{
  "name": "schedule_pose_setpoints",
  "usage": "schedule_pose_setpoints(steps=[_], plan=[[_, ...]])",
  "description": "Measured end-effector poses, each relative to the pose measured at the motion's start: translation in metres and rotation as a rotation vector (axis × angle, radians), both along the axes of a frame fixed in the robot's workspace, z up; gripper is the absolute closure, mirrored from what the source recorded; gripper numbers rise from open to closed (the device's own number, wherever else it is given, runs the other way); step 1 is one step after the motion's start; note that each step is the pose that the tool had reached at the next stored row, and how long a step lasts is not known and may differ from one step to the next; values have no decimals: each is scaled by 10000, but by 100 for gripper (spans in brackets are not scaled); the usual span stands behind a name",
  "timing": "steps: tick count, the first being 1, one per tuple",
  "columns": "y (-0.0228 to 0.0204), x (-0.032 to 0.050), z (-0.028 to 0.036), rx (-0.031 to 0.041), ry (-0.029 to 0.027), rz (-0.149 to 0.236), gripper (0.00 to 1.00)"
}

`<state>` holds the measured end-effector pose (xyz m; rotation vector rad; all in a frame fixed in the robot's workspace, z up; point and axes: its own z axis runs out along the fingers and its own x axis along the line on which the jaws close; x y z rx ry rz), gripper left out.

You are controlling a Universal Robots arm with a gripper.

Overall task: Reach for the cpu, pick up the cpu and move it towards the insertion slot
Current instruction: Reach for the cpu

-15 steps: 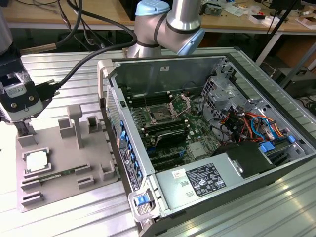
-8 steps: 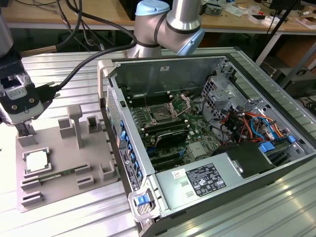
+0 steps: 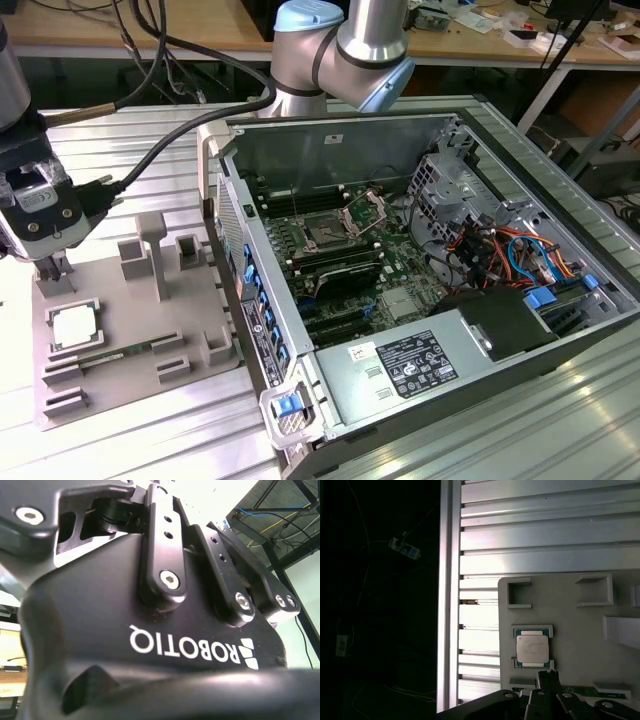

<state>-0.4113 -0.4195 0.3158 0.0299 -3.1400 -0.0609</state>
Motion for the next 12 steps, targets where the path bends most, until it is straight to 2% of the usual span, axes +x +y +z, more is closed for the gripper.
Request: schedule_pose_setpoints(steps=[12], plan=[[-15, -10, -27, 0, 0, 0, 89]])
